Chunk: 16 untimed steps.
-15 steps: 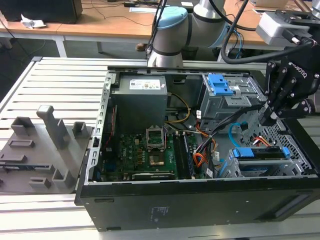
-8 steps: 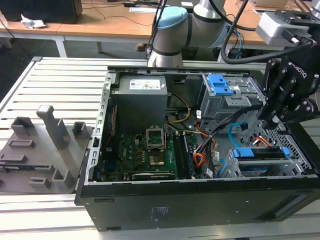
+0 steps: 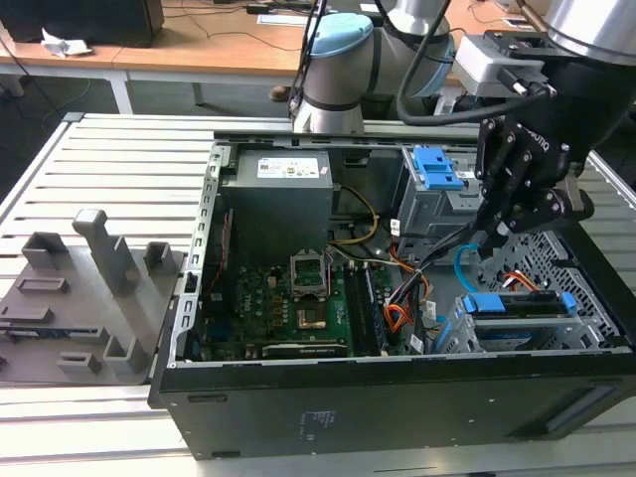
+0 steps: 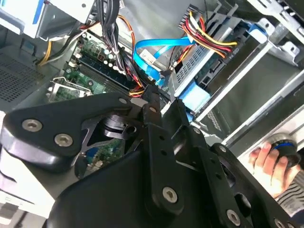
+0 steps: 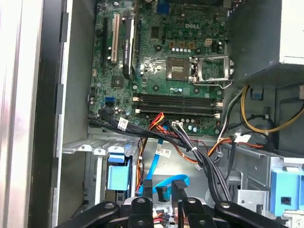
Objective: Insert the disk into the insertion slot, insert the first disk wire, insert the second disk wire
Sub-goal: 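Insert the second disk wire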
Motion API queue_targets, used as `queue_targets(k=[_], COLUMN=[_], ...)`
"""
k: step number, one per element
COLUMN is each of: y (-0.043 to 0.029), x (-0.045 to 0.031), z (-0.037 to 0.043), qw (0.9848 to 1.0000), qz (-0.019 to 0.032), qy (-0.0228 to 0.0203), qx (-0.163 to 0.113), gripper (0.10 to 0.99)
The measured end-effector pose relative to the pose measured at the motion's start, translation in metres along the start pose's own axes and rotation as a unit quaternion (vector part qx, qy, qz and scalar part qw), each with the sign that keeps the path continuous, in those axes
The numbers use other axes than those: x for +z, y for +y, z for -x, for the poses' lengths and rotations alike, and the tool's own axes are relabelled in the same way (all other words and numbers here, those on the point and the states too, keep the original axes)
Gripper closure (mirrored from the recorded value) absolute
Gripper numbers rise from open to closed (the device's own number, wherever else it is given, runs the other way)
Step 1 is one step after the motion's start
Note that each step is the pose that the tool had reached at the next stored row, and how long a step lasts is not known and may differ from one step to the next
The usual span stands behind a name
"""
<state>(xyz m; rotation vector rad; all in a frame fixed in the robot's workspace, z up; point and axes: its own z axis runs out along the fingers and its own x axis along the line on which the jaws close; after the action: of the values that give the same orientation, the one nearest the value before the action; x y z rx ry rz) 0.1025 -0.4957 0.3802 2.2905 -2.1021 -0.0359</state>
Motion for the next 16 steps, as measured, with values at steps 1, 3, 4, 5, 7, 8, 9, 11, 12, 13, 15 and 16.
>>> queue_targets(k=[1, 3, 4, 5, 7, 8, 9, 11, 12, 13, 15, 16], y=[-0.0001, -0.0006, -0.0008, -0.0010, -0.0018, -0.0021, -0.0023, -0.0026, -0.0029, -0.0031, -0.0032, -0.0032], x=[0.0026, 0.0089, 0.0103, 0.0119, 0.0173, 0.0196, 0.0208, 0.0226, 0.0234, 0.0243, 0.0242, 0.0243], z=[0.0000, 0.0021, 0.0028, 0.0035, 0.0053, 0.0053, 0.0054, 0.0054, 0.0054, 0.0054, 0.0053, 0.0053], qw=[0.9999, 0.9993, 0.9993, 0.9992, 0.9990, 0.9990, 0.9989, 0.9988, 0.9987, 0.9986, 0.9986, 0.9986], qz=[-0.0001, 0.0001, 0.0003, 0.0003, 0.0008, 0.0009, 0.0011, 0.0014, 0.0017, 0.0020, 0.0022, 0.0022], qy=[0.0007, 0.0043, 0.0053, 0.0062, 0.0100, 0.0117, 0.0128, 0.0152, 0.0179, 0.0204, 0.0217, 0.0218], qx=[-0.017, -0.036, -0.038, -0.039, -0.042, -0.044, -0.045, -0.047, -0.048, -0.049, -0.049, -0.049], gripper=[0.784, 0.784, 0.784, 0.784, 0.784, 0.784, 0.784, 0.784, 0.784, 0.784, 0.784, 0.784])
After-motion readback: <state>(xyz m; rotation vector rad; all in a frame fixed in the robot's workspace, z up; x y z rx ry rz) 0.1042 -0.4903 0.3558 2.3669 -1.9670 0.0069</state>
